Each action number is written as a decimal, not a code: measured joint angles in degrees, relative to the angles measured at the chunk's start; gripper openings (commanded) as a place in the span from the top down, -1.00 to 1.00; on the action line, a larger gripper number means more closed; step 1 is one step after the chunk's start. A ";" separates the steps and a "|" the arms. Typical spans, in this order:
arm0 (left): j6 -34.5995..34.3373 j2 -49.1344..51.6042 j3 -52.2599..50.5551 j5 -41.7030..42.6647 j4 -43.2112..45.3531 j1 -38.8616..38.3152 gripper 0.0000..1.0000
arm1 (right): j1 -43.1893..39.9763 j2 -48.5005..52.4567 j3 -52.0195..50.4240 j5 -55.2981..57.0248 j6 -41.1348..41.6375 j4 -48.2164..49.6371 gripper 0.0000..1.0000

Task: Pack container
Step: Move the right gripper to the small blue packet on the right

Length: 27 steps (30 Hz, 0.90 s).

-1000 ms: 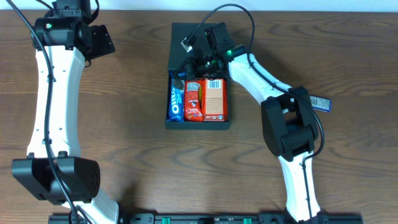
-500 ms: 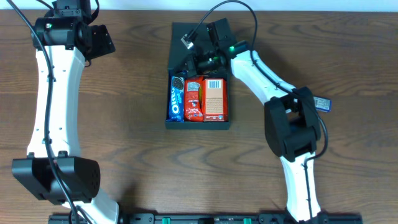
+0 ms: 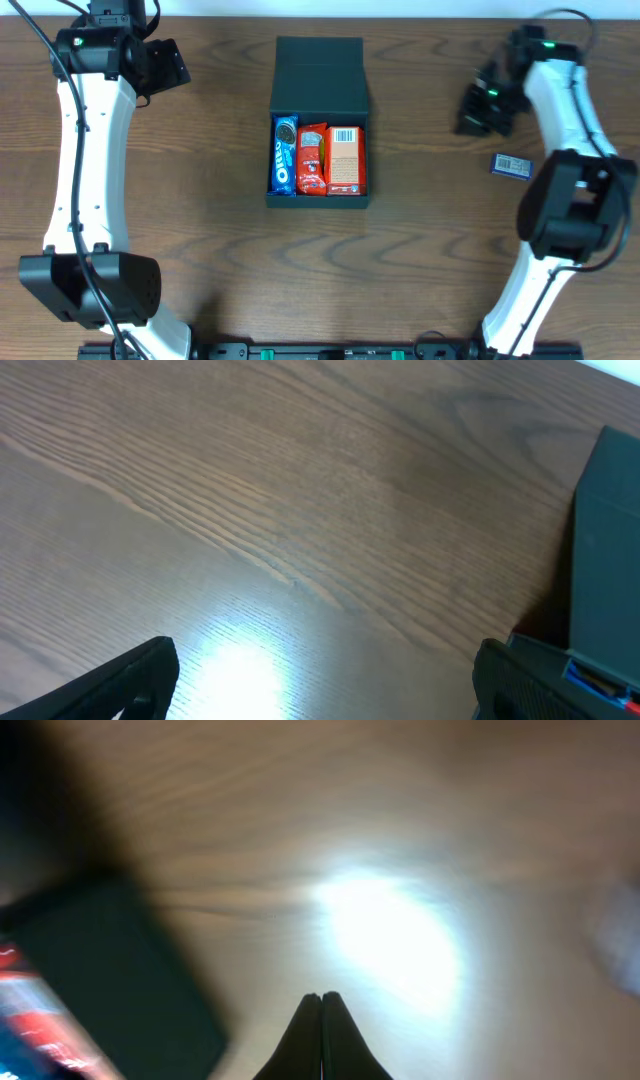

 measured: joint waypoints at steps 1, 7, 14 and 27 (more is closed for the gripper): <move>-0.24 0.00 0.00 0.17 0.00 0.00 -0.90 | -1.25 0.02 0.00 1.77 -0.02 -1.18 0.97; -1.55 0.00 0.00 0.59 0.87 0.00 -0.90 | -5.25 -0.02 0.00 14.91 -0.37 -3.52 0.97; -2.60 0.00 0.00 0.57 0.90 0.00 -0.90 | -7.30 -0.07 0.00 21.84 5.99 1.68 0.97; -2.62 0.00 0.00 0.59 0.92 0.00 -0.90 | -8.28 -0.22 -0.81 24.04 6.75 7.17 -0.98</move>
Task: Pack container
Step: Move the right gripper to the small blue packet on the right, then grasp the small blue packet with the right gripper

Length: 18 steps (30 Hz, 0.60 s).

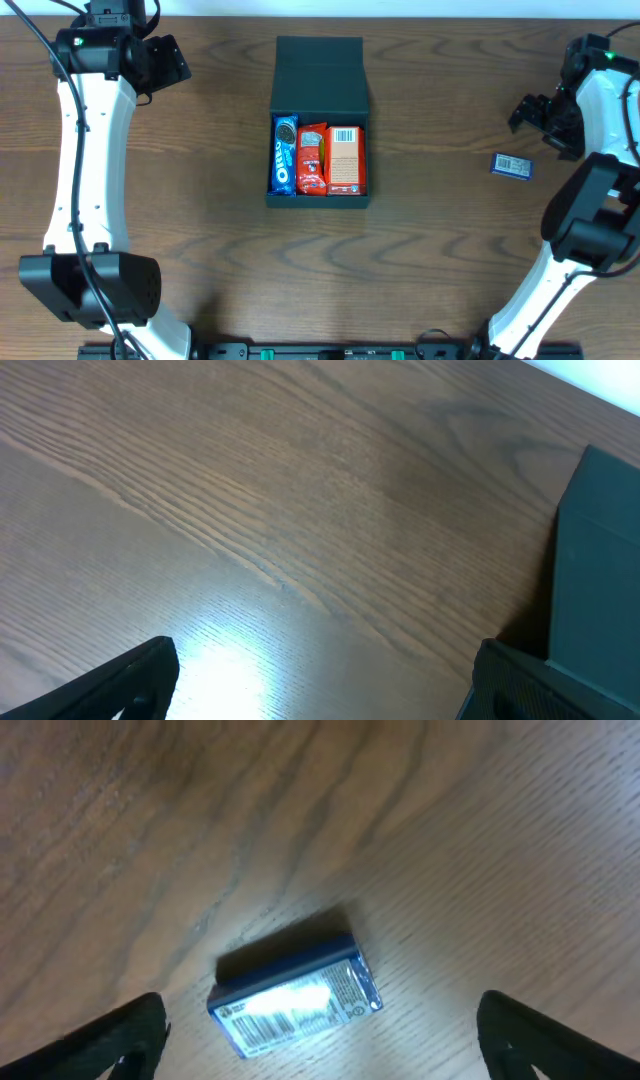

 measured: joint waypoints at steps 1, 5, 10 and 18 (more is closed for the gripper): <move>0.00 0.00 0.00 0.00 -0.02 0.00 -0.90 | 0.00 -0.02 -0.55 -0.02 -0.02 0.46 -0.98; 0.00 0.00 0.00 0.00 0.00 0.00 -0.91 | 0.20 -0.28 -4.50 -0.96 -1.18 3.82 -0.98; 0.00 0.00 0.00 0.00 0.00 0.00 -0.90 | 1.64 -0.28 -10.51 -2.21 -3.15 7.54 -0.99; -0.15 0.00 0.00 0.37 -0.17 0.00 -0.91 | 5.68 -0.28 -12.07 -0.92 -8.26 8.94 -0.98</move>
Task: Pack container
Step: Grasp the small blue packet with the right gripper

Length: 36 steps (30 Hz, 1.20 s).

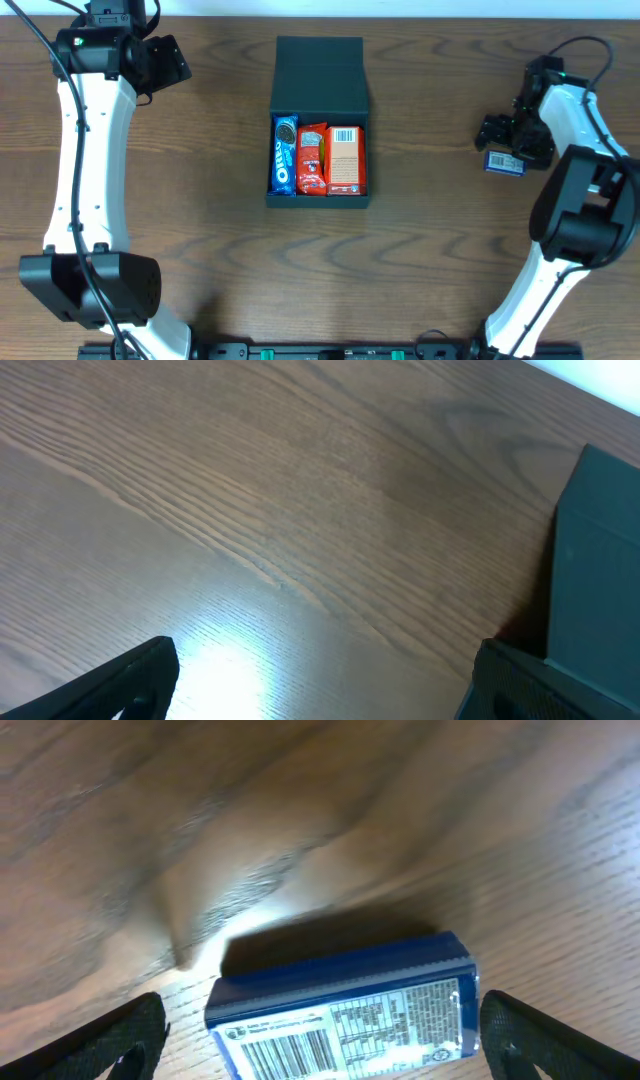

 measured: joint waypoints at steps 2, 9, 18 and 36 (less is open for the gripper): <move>-0.02 0.00 0.00 0.55 -0.09 0.00 -0.91 | 0.39 0.00 -0.07 0.59 -0.48 -0.59 -0.98; -0.26 0.00 0.00 1.36 -0.92 0.00 -0.90 | 0.42 0.00 -0.52 1.09 -1.03 -1.57 -0.98; -1.07 0.00 0.00 1.38 -1.33 0.00 -0.90 | 0.42 0.00 -1.40 1.11 -1.05 0.15 -0.94; -1.73 0.00 0.00 1.53 -2.27 0.00 -0.91 | 0.42 -0.50 -4.11 0.92 -1.22 3.78 -0.88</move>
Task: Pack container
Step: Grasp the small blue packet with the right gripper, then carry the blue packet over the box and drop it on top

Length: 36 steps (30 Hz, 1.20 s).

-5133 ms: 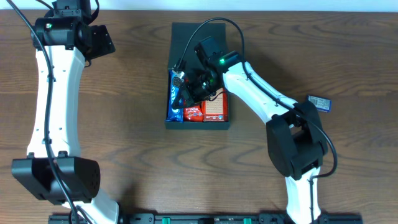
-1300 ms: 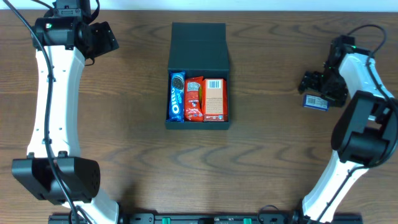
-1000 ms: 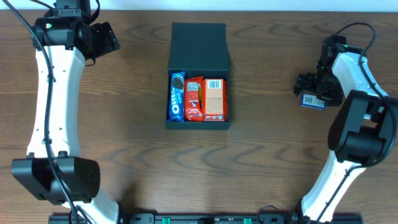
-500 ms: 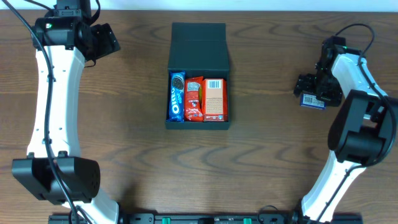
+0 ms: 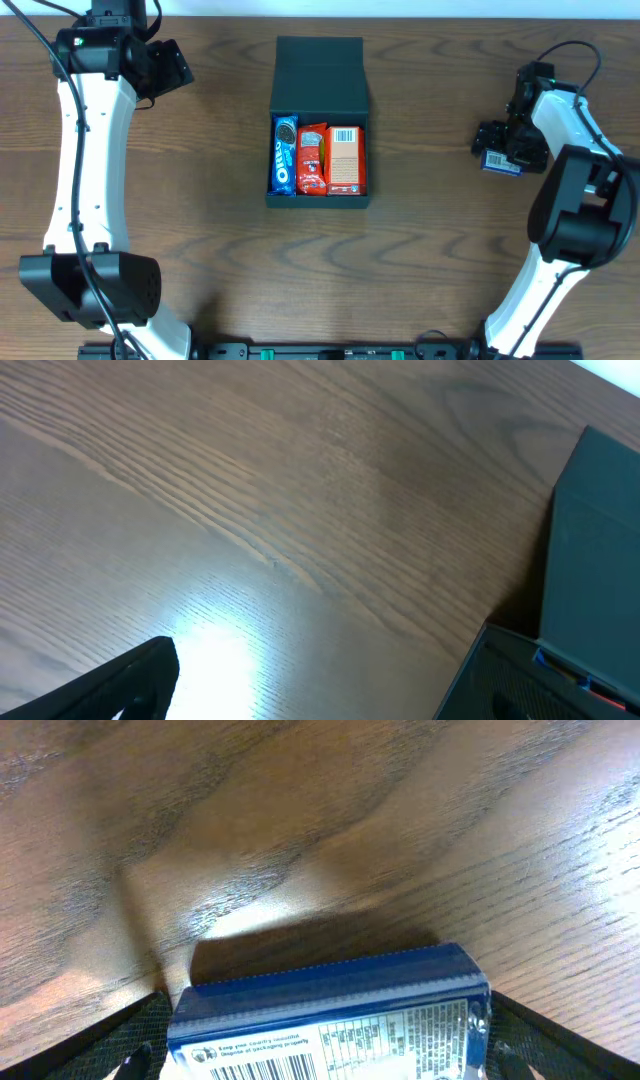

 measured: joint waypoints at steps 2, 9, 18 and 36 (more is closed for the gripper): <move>0.00 0.00 0.00 0.00 0.00 0.00 -0.90 | 0.00 -0.07 -0.17 -0.15 0.00 0.20 -0.82; 0.00 0.00 0.00 0.00 -0.02 0.00 -0.90 | 0.00 -0.11 -0.31 -0.59 -0.22 0.20 -0.65; 0.00 0.00 0.00 0.00 0.00 0.00 -0.90 | 0.00 -0.11 -0.31 -0.85 -0.22 0.00 -0.61; 0.00 0.00 0.00 0.00 0.00 0.00 -0.91 | 0.00 -0.11 2.36 -2.05 -0.26 -4.20 -0.42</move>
